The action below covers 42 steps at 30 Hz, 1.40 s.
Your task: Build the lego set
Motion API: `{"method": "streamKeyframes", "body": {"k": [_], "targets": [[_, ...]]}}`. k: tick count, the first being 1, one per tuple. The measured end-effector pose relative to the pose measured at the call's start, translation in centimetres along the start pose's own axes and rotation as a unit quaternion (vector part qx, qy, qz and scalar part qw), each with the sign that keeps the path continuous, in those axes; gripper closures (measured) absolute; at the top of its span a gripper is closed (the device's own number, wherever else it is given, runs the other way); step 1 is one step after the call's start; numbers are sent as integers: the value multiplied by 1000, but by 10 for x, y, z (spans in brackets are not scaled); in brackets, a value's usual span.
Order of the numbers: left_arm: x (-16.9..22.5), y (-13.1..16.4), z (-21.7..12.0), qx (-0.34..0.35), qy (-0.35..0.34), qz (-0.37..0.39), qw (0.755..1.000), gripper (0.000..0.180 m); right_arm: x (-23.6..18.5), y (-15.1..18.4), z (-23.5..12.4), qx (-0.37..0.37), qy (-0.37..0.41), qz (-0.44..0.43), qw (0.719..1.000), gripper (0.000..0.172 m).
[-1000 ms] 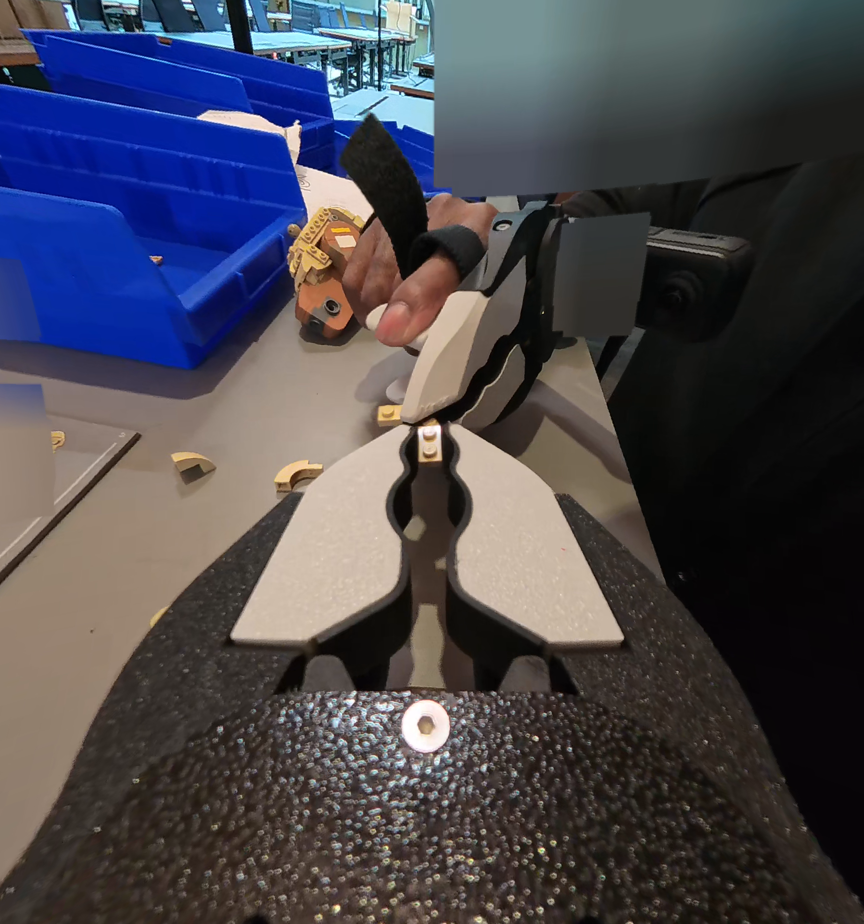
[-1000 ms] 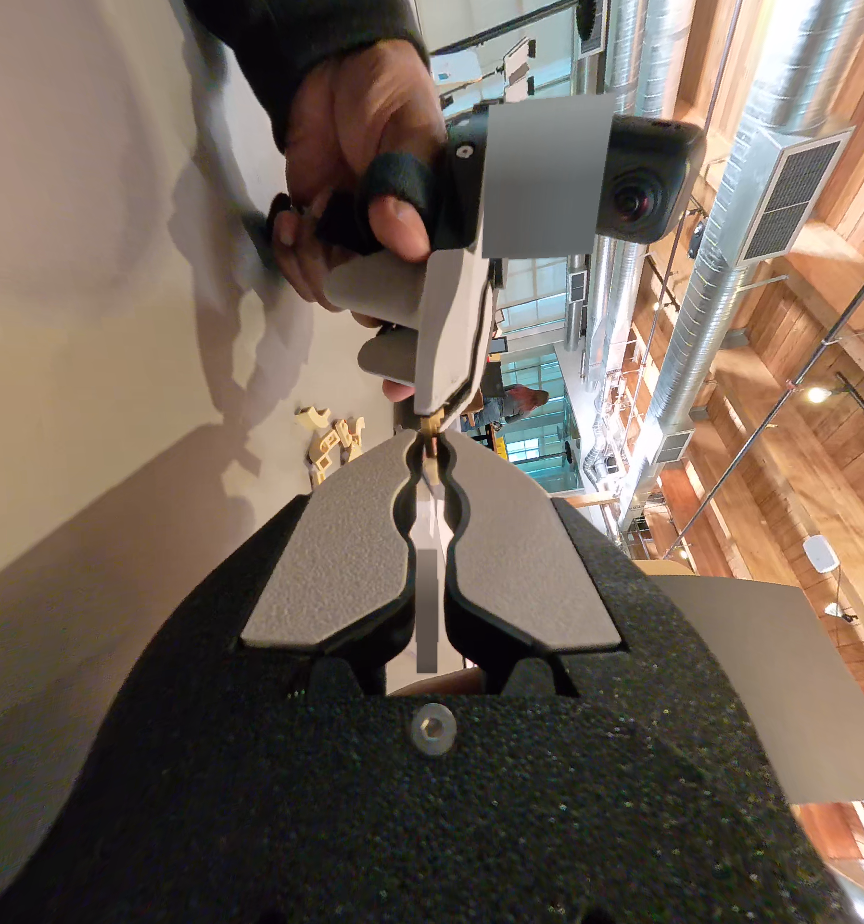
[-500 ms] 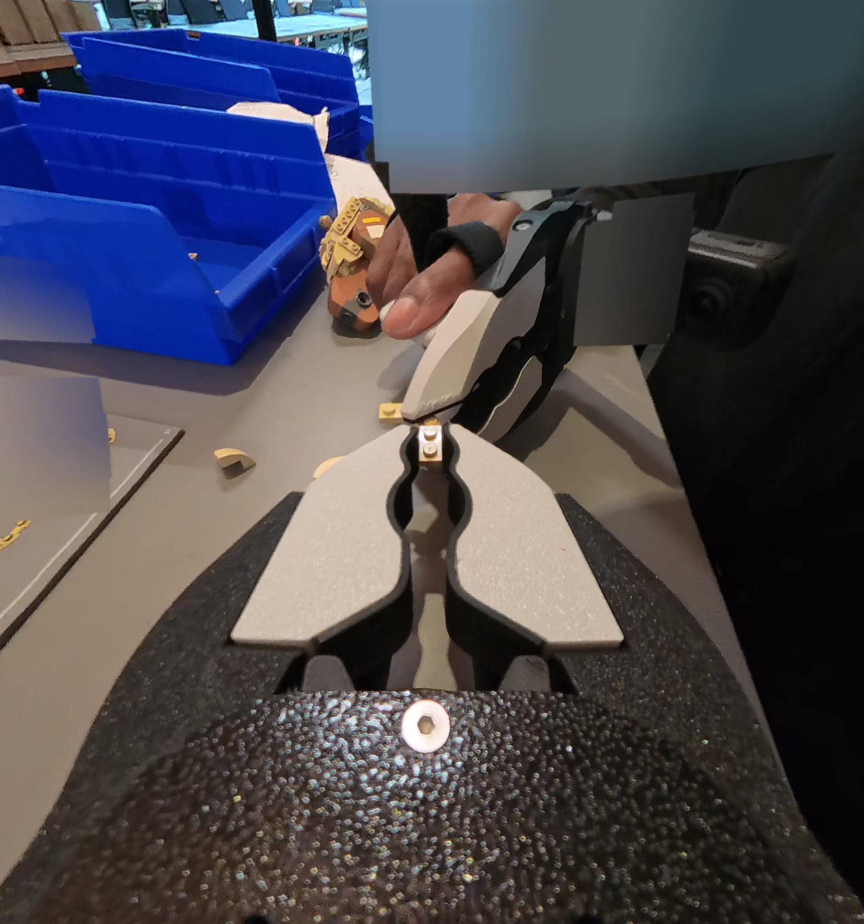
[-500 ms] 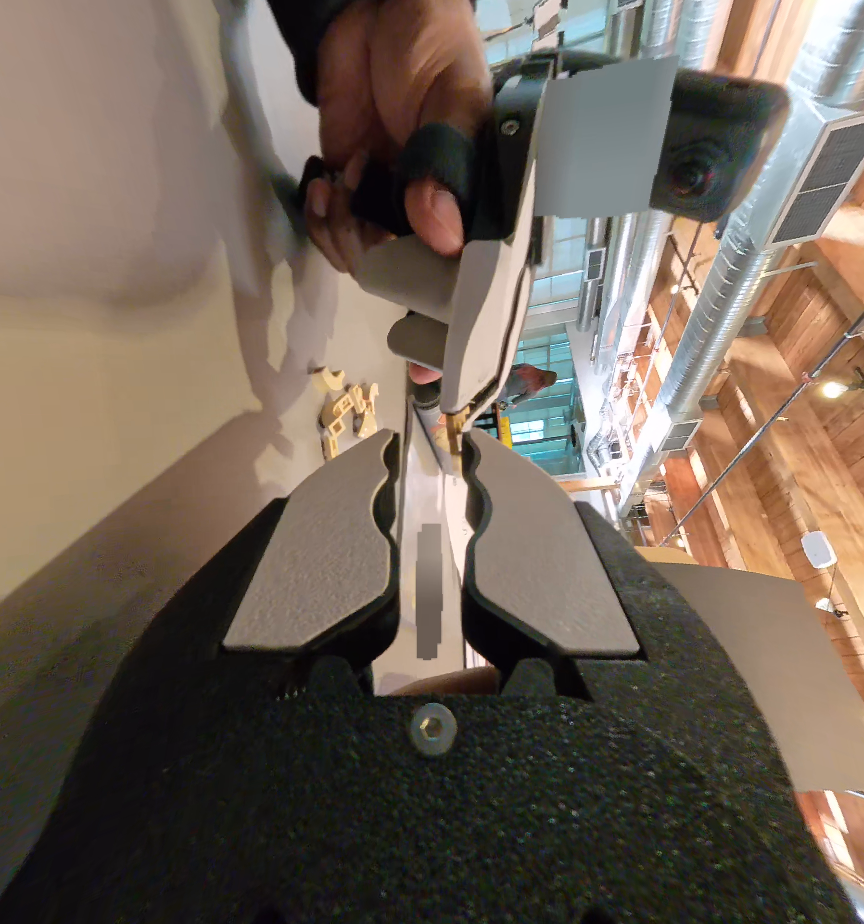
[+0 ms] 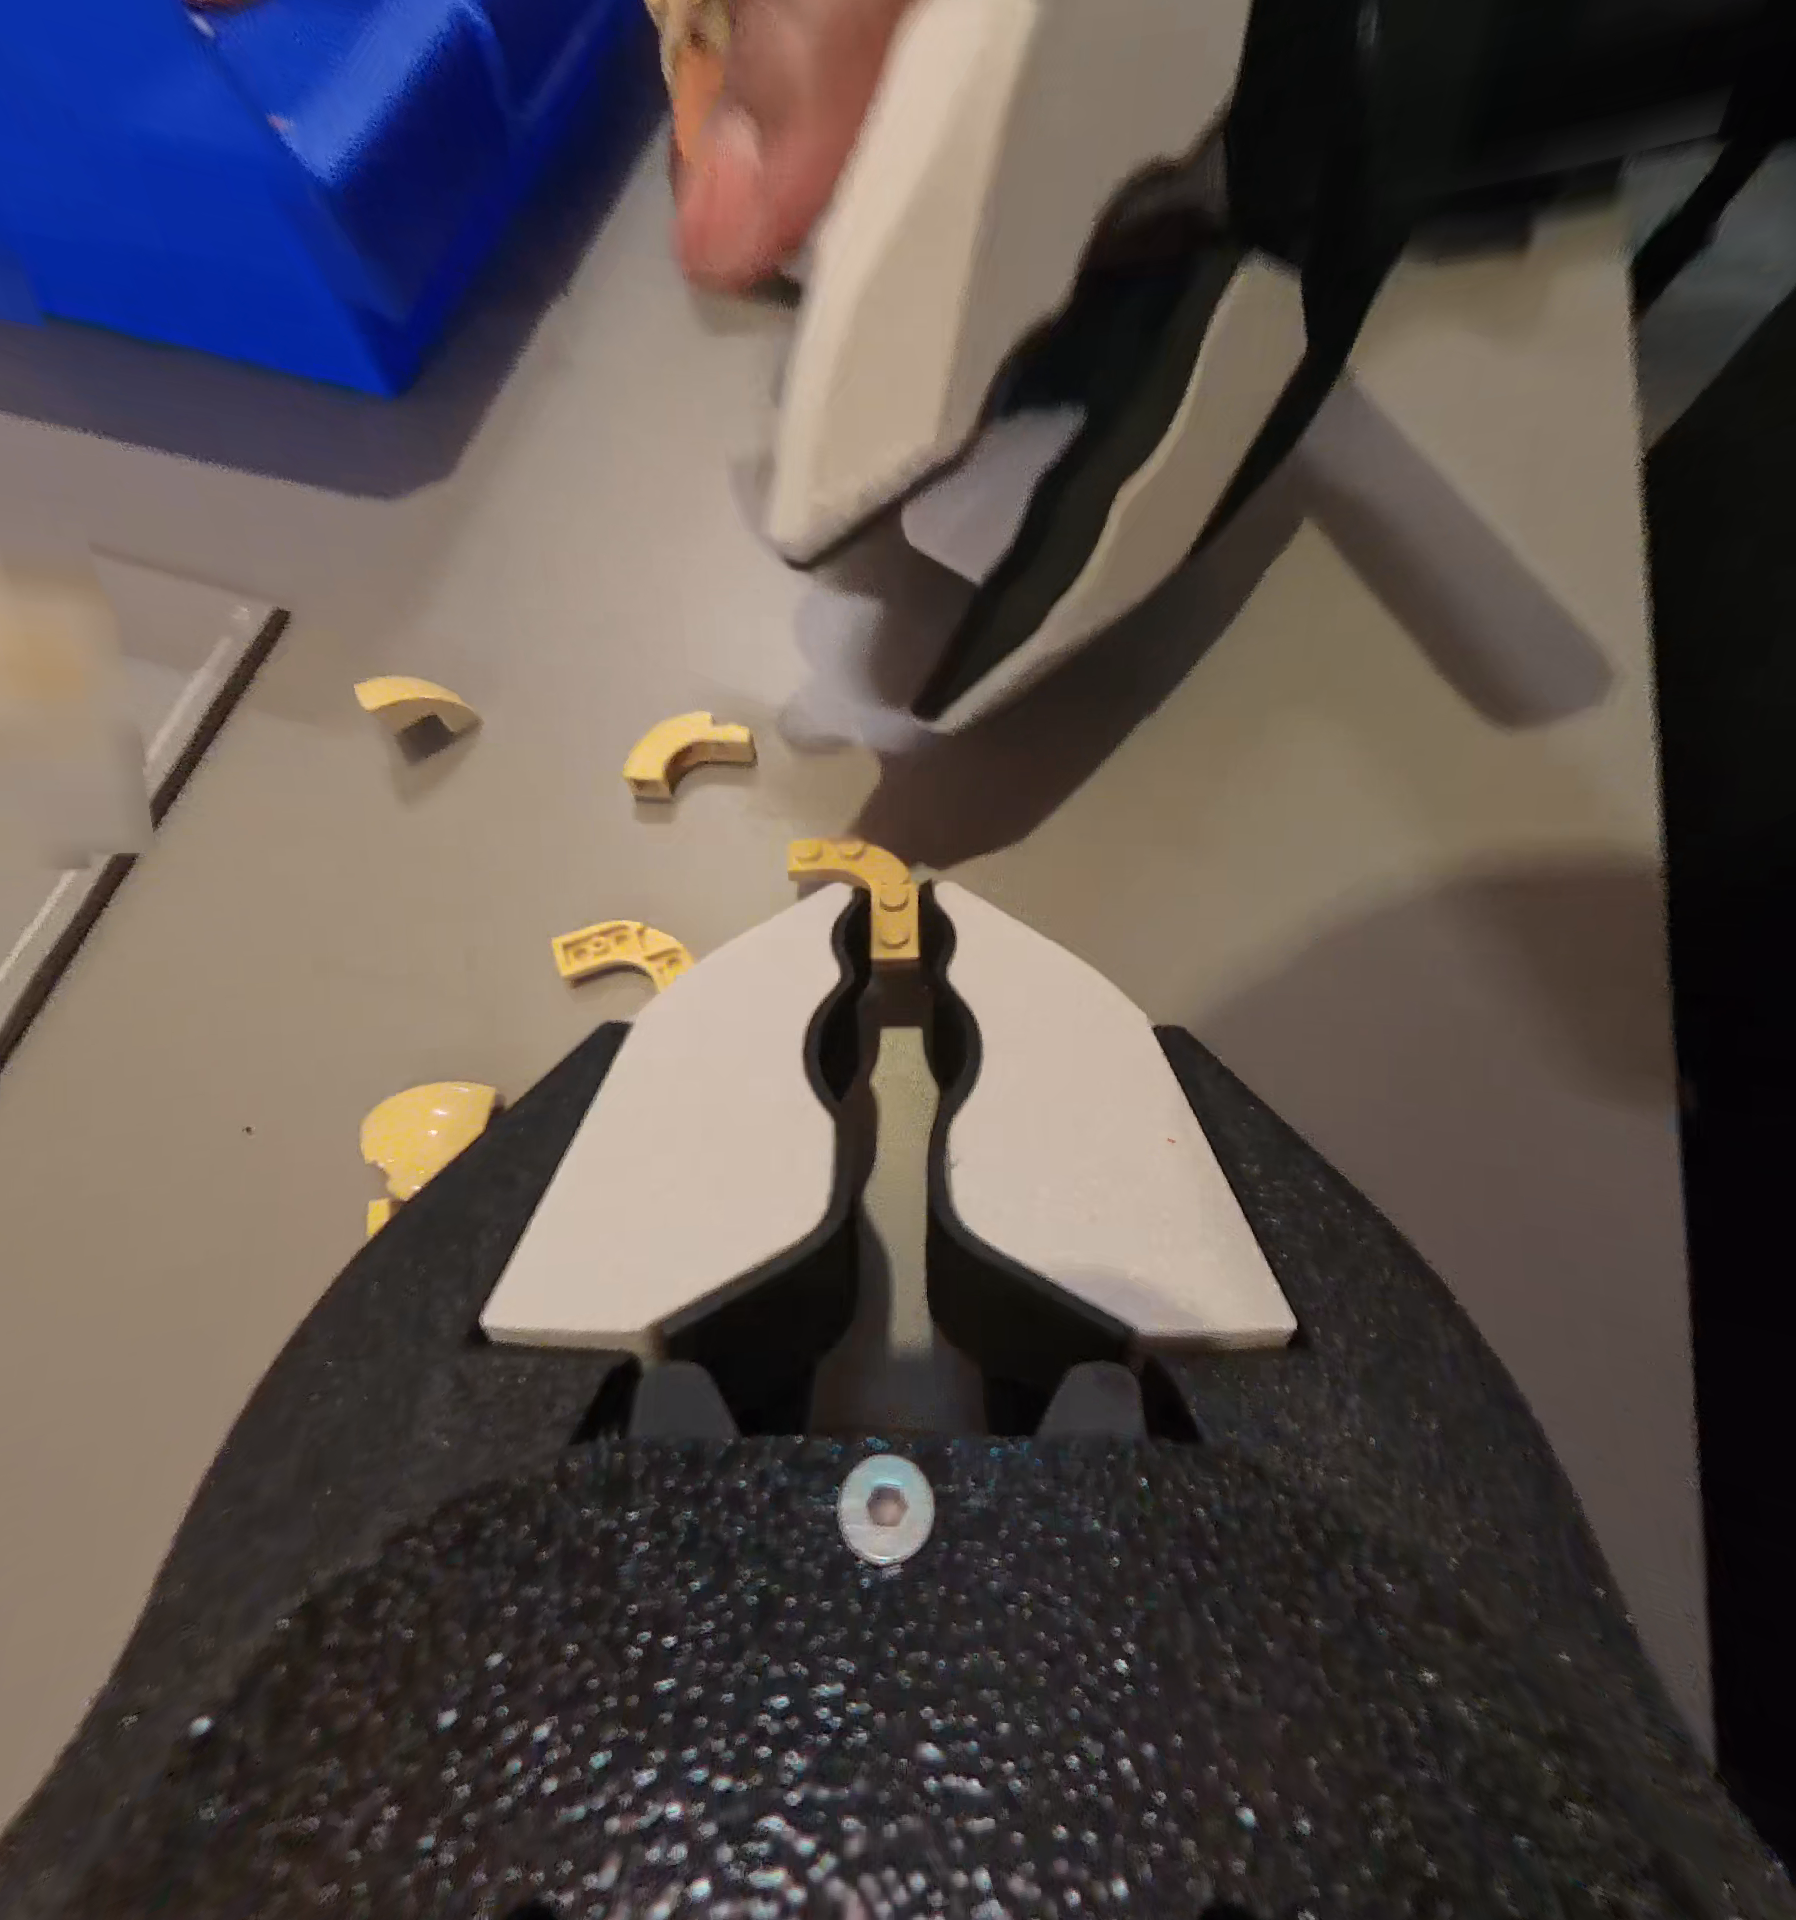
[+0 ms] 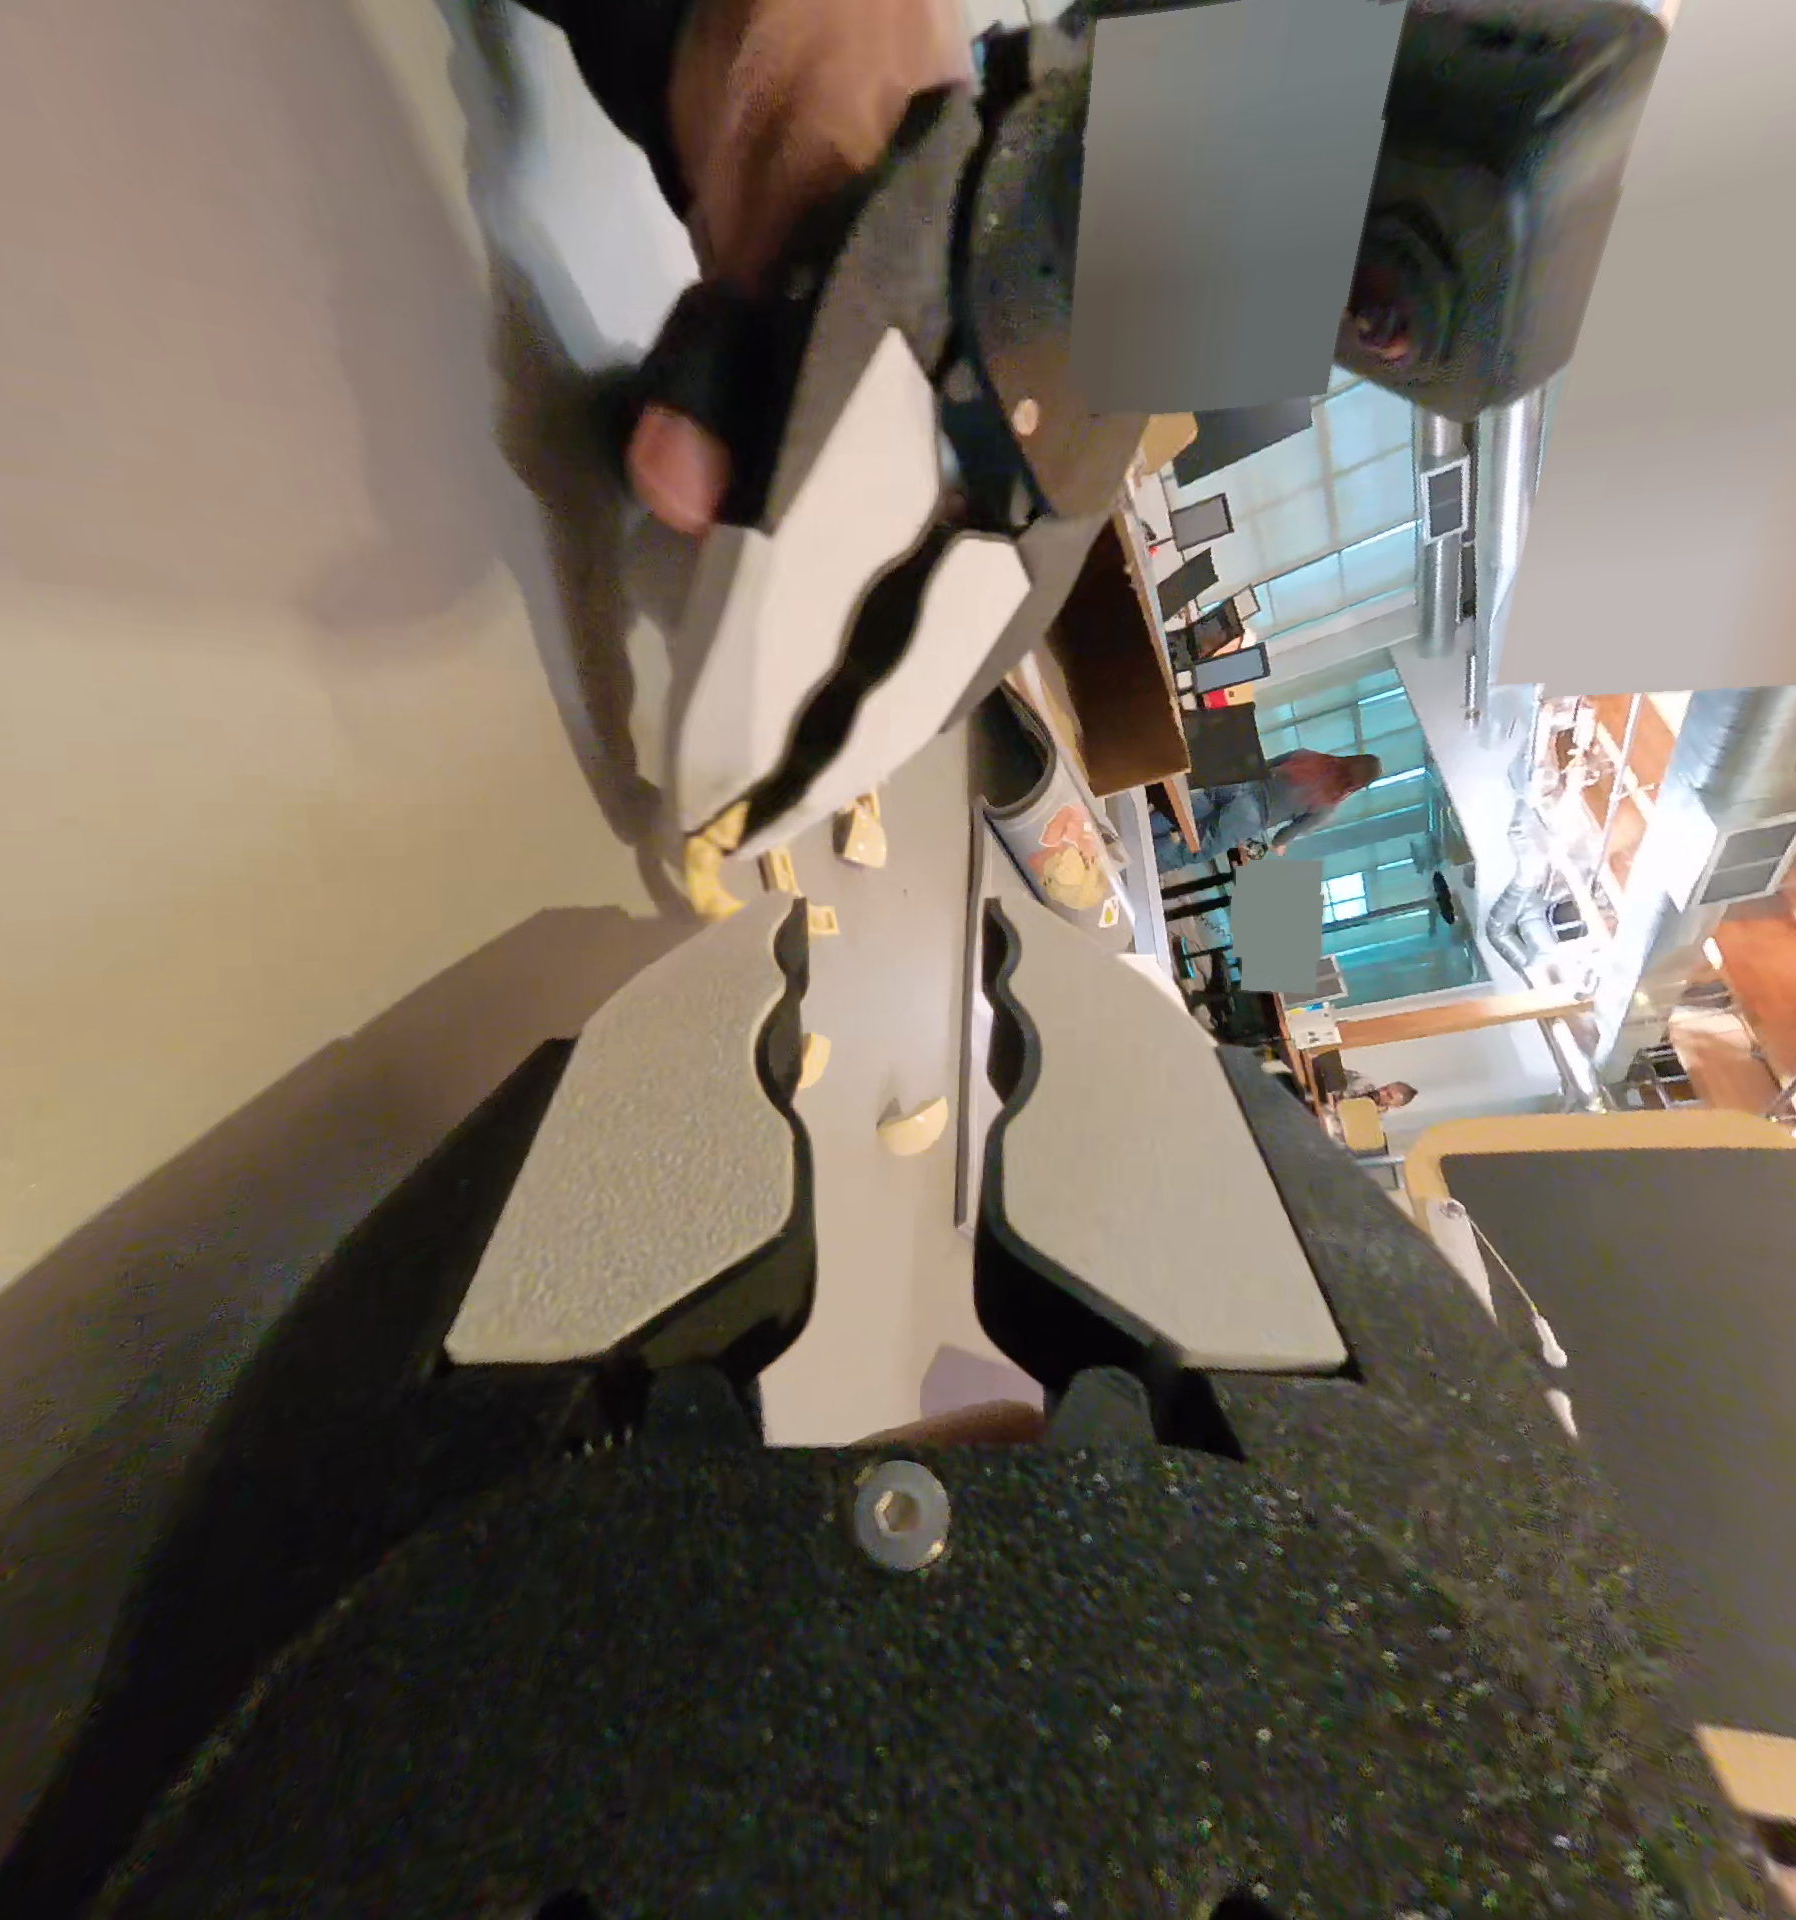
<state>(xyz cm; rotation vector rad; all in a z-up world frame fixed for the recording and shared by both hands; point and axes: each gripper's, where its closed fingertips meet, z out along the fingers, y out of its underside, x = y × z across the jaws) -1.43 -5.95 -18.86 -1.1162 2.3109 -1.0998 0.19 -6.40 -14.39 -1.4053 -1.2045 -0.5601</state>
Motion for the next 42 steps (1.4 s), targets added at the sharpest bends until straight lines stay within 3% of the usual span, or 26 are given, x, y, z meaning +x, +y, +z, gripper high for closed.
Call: {"method": "streamKeyframes", "body": {"k": [4,10,14,22,30,33,36,38,42], "targets": [[3,7,7,-40,-10,34,999,158,4,6,-1,-16,12,2,1000,142],[-10,-24,-20,38,-13,-11,999,155,13,13,-4,-31,35,14,999,145],[-45,-5,-22,-64,-92,-20,993,159,16,13,-3,-38,45,11,998,147],[-45,12,-7,-177,-73,-23,981,159,11,5,-2,-36,39,-14,998,147],[-41,16,4,-224,-50,-23,973,173,7,6,-8,-37,32,-5,999,147],[-41,7,8,-184,-33,-40,982,173,12,11,-10,-41,38,21,998,148],[-20,-30,0,-49,58,-122,990,173,23,16,-12,-52,61,39,996,148],[-5,-56,-13,42,133,-190,972,173,31,12,-15,-46,76,36,995,147],[19,-89,-38,171,239,-251,922,173,37,-4,-20,-13,93,26,995,146]]}}
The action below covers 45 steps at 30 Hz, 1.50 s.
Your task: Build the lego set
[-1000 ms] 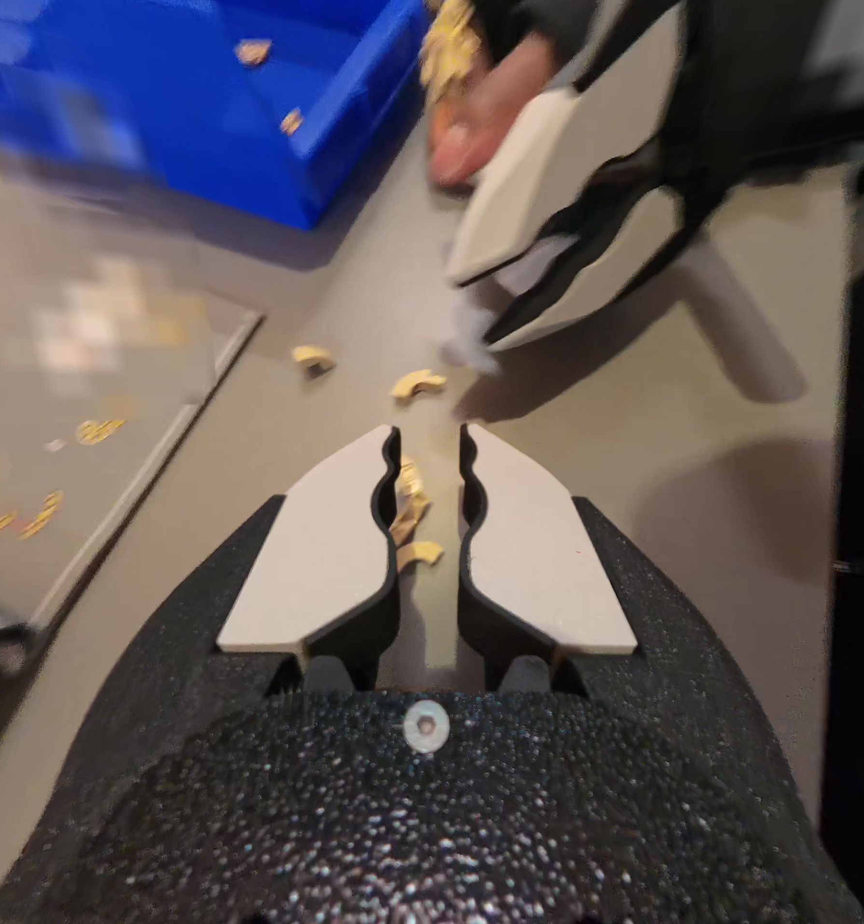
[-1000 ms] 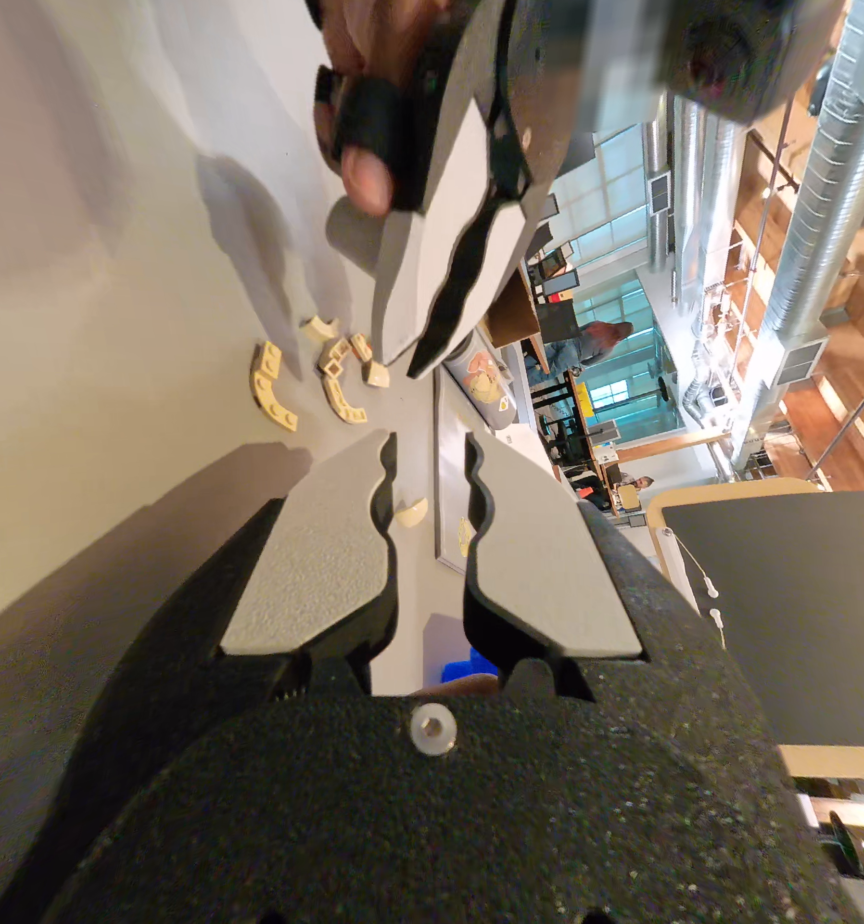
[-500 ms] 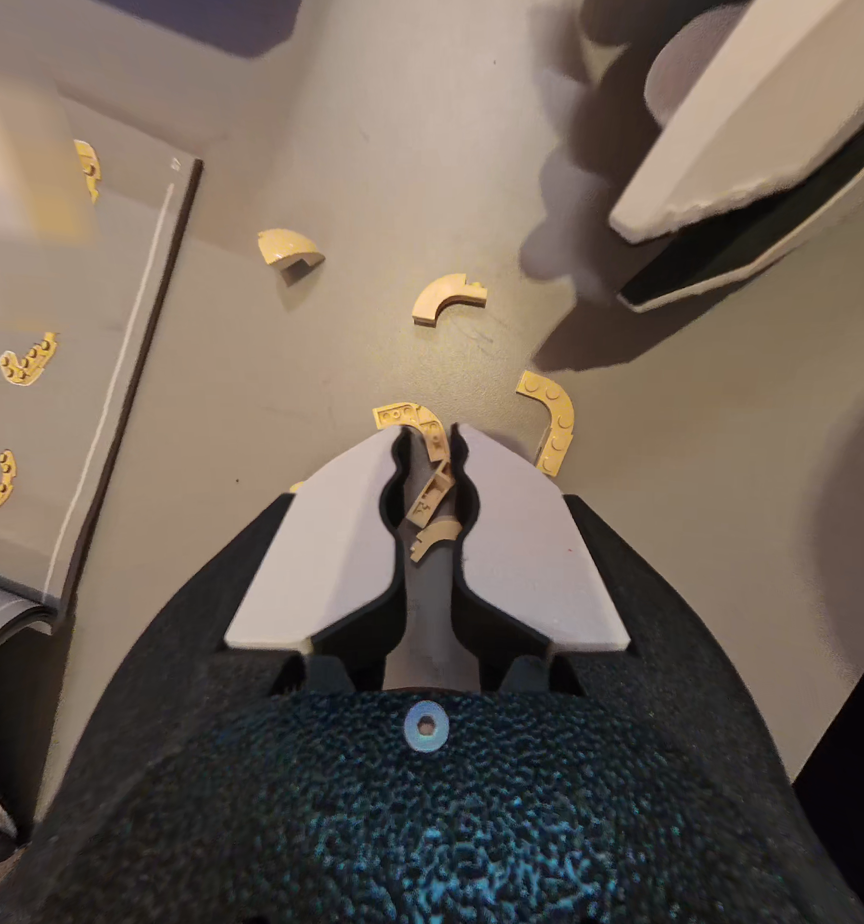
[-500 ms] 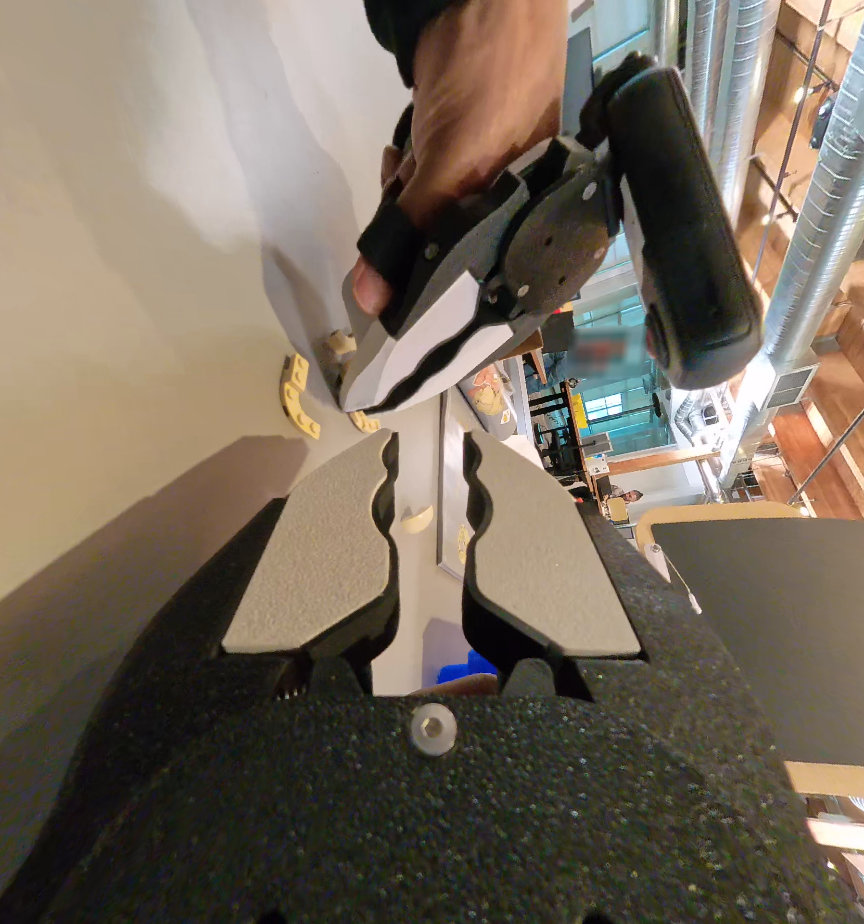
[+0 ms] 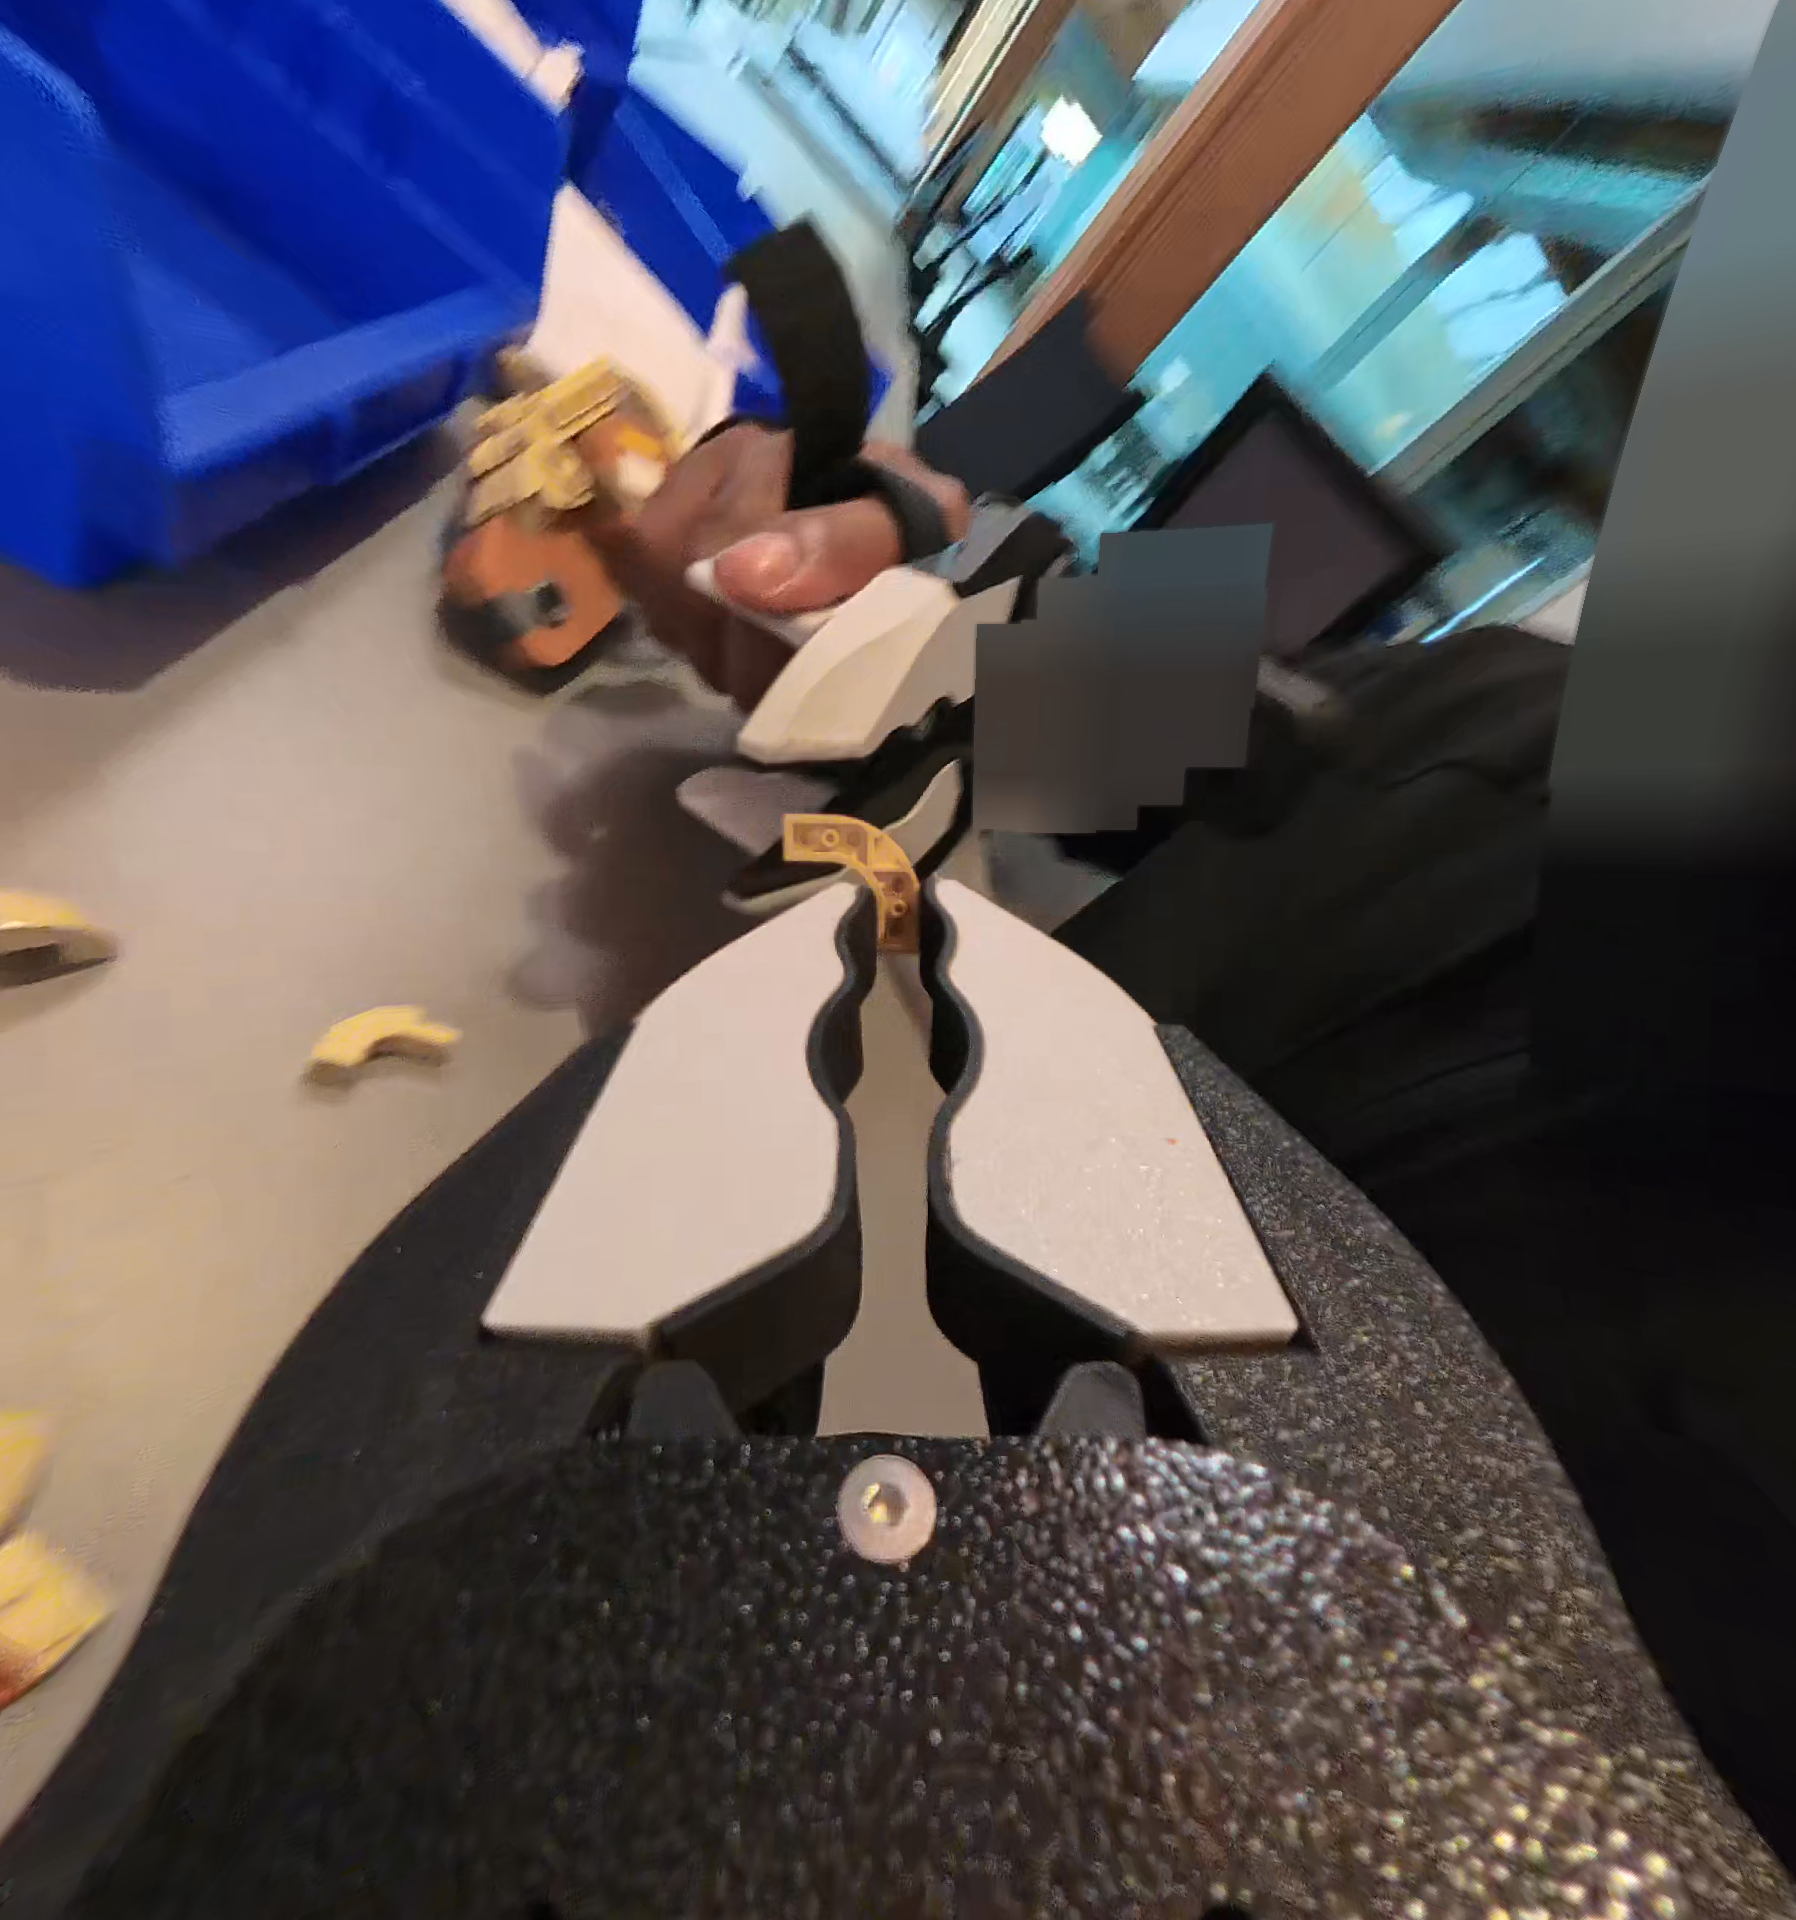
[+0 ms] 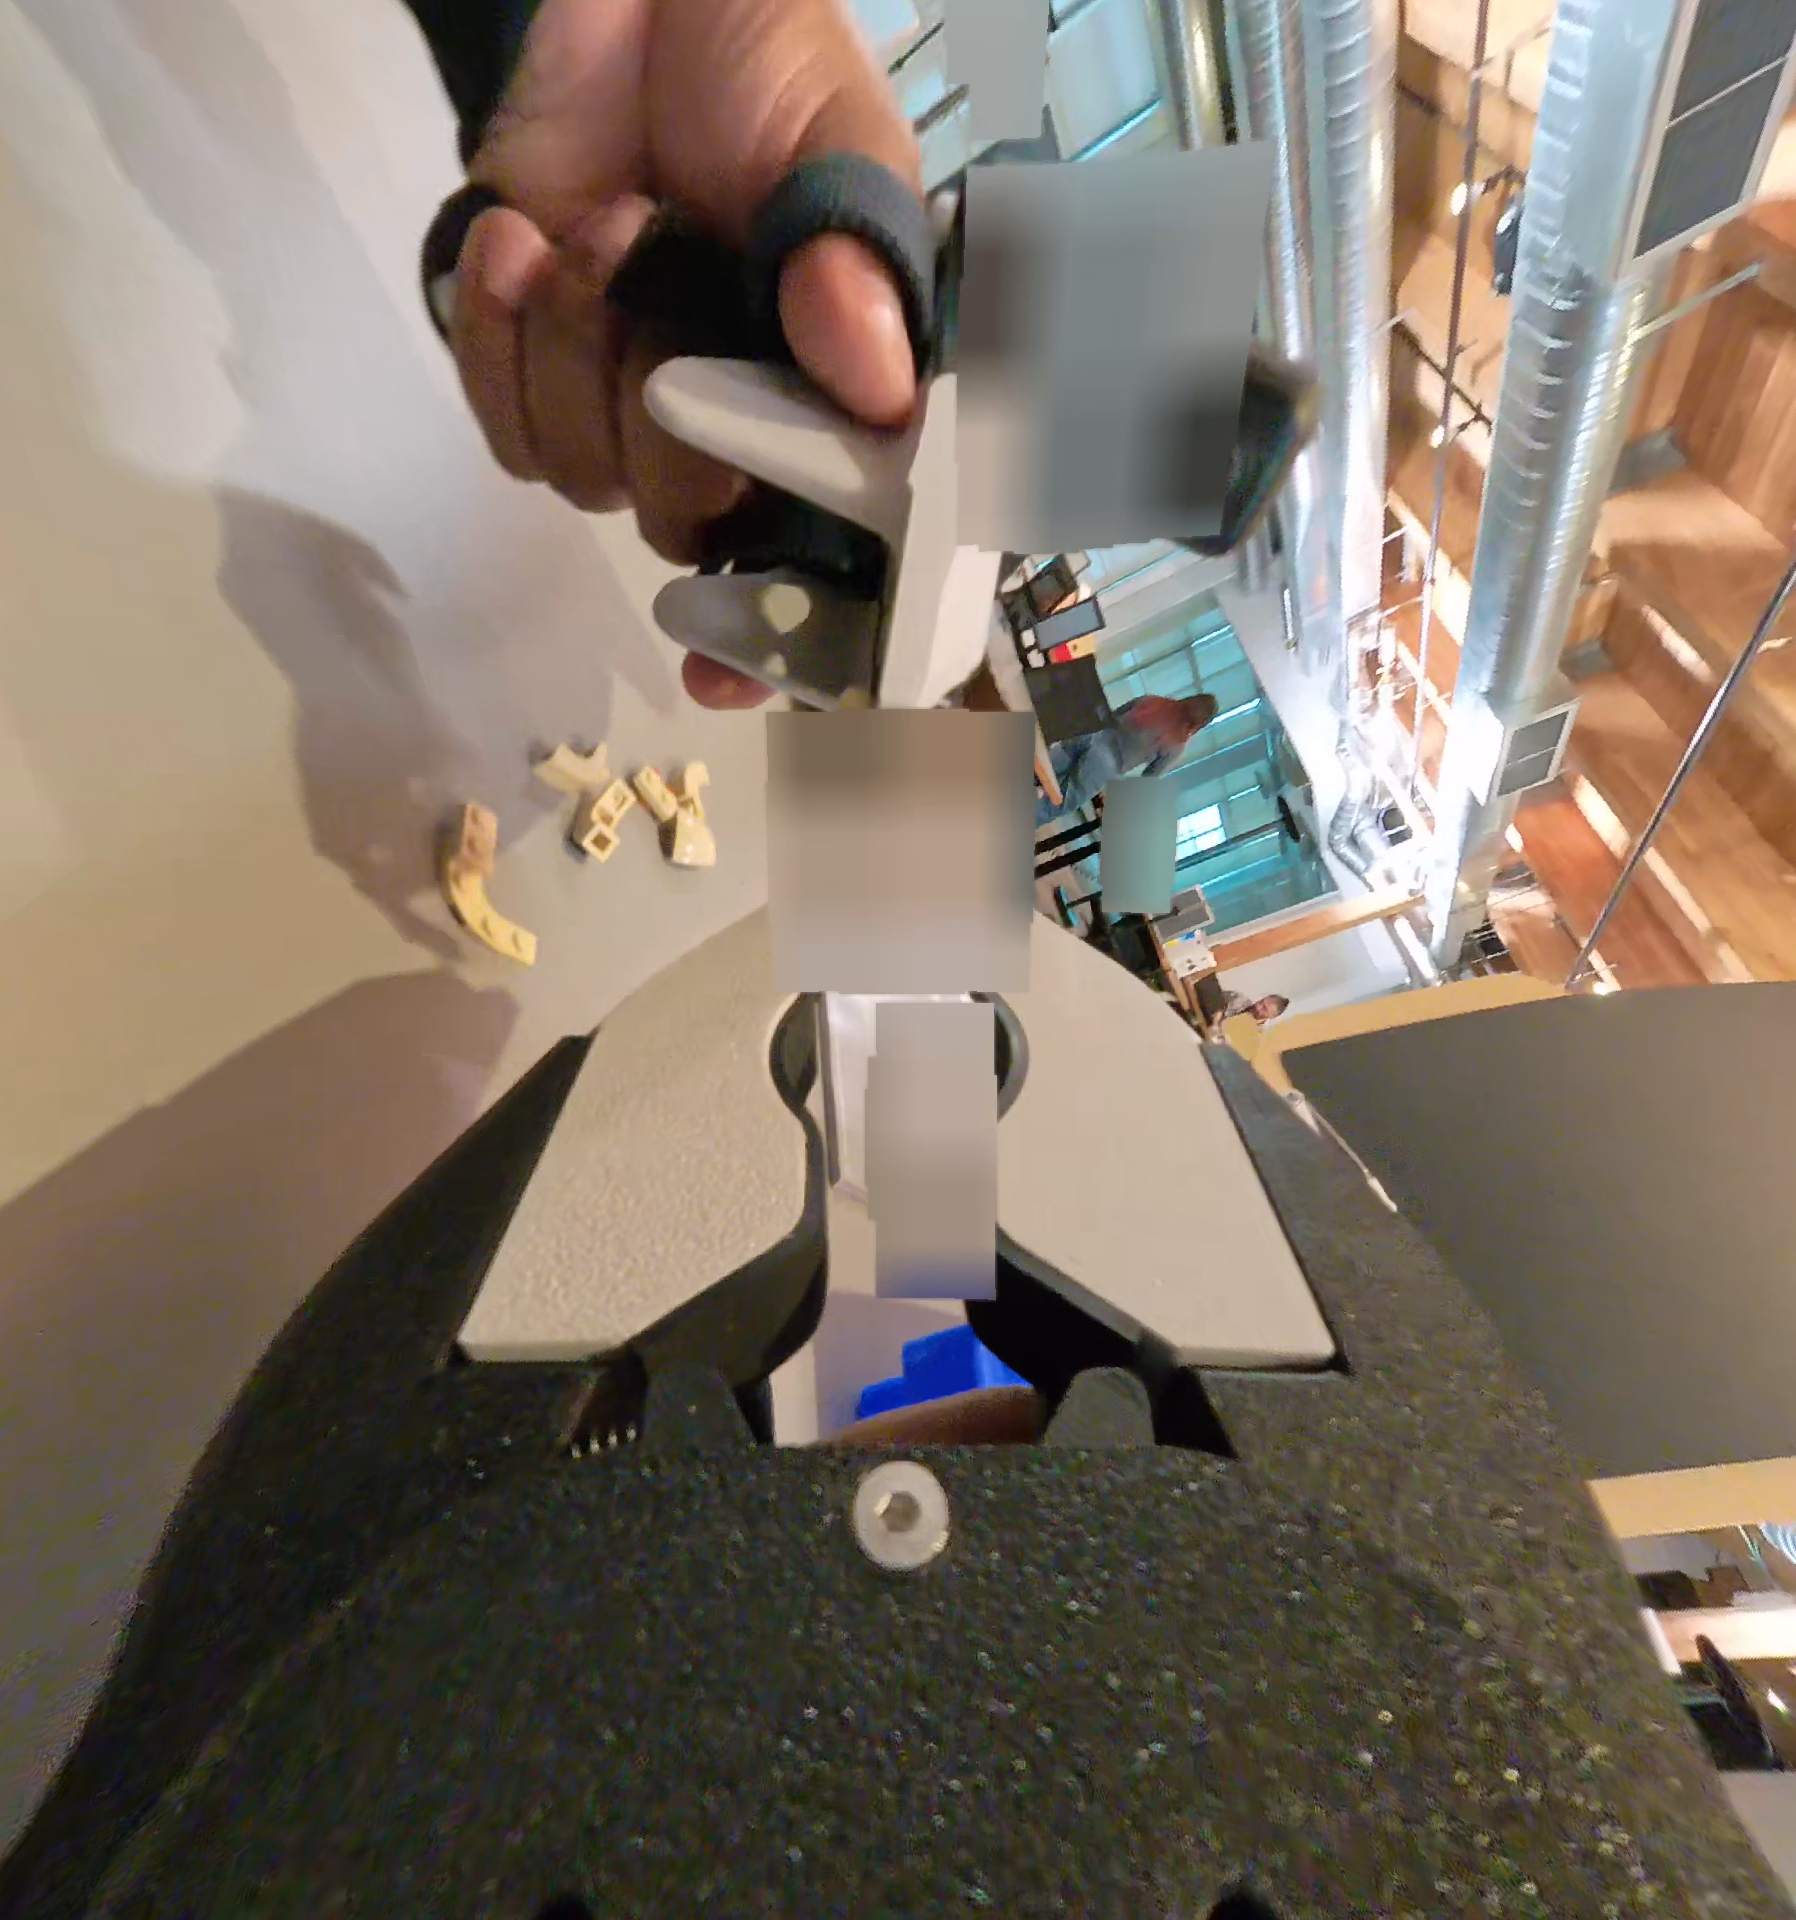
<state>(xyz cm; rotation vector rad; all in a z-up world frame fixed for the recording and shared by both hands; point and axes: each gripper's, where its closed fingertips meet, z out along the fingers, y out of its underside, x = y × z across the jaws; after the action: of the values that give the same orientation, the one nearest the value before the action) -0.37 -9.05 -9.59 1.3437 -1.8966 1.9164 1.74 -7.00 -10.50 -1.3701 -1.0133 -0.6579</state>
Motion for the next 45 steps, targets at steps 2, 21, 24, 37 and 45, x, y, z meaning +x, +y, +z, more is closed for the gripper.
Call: {"method": "streamKeyframes", "body": {"k": [2,21,24,37,45], "targets": [[15,-3,1,42,47,-14,998,173,4,-9,-1,16,14,5,1000,144],[3,2,2,43,-46,16,998,163,-7,-14,-3,26,-17,-36,999,164],[-6,19,11,-46,-119,48,991,159,-15,-8,1,1,-29,-62,998,164],[-7,-5,2,112,-113,8,987,173,-7,0,6,-24,-22,30,999,136],[-3,-23,-32,369,-79,-52,924,173,2,-25,8,19,-14,163,986,140]]}}
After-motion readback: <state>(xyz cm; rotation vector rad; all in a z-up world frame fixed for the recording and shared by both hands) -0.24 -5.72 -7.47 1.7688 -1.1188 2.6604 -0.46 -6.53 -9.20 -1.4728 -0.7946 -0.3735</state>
